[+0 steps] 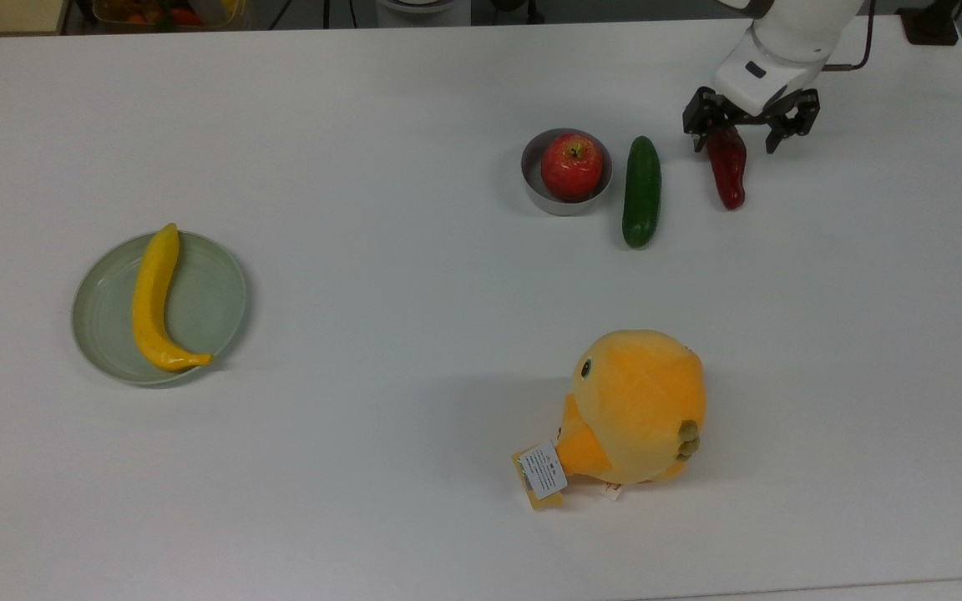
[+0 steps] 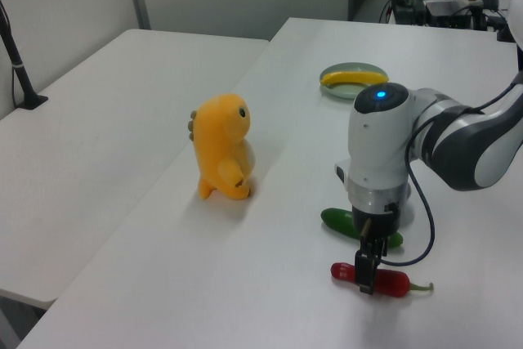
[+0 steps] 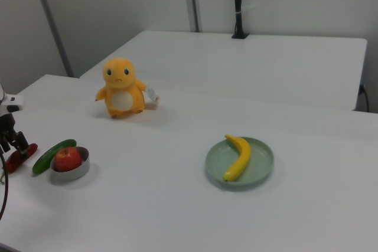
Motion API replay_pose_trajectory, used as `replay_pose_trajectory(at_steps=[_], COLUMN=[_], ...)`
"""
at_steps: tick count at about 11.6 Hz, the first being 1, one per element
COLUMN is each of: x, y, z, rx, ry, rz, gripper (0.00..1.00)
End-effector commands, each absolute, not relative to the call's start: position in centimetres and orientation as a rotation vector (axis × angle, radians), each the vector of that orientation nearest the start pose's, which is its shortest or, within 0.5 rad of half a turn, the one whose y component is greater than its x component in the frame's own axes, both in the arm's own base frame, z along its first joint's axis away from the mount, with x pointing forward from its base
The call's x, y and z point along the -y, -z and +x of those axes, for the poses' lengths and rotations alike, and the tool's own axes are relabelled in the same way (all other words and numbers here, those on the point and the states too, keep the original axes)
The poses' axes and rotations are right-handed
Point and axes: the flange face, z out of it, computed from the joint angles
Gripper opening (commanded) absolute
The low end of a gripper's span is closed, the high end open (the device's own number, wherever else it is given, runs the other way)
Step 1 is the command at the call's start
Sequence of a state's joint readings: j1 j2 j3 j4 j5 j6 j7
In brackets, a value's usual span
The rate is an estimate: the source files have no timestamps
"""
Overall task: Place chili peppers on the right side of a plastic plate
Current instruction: 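Lower the gripper onto the red chili pepper and close it, then lift the chili pepper and carry it over the green plate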
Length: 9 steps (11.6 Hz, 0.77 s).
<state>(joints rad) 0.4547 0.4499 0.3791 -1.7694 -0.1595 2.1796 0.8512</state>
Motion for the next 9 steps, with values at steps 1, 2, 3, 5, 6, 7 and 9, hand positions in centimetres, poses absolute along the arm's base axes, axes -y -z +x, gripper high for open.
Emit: replay_pose_trajectory(at_steps=[1,2,3,5,6,7,9], x=[-47.5,-47.8,-47.7,-47.7,-47.7,-47.5,-47.2], y=[-30.9,-30.6,-30.6,-30.7,-30.7,-30.9,-31.3], z=[45.6,45.3,45.4,45.7,45.7,46.0,46.3], rx=[0.065,0.096,0.115,0.125,0.126,0.116,0.109], ry=[-0.002,0.019,0.044,0.068,0.07,0.073,0.086], rz=[-3.14,-3.155,-3.166,-3.15,-3.15,-3.149,-3.148], gripper=[1.0,0.8,0.35,0.18,0.18,0.18,0.18])
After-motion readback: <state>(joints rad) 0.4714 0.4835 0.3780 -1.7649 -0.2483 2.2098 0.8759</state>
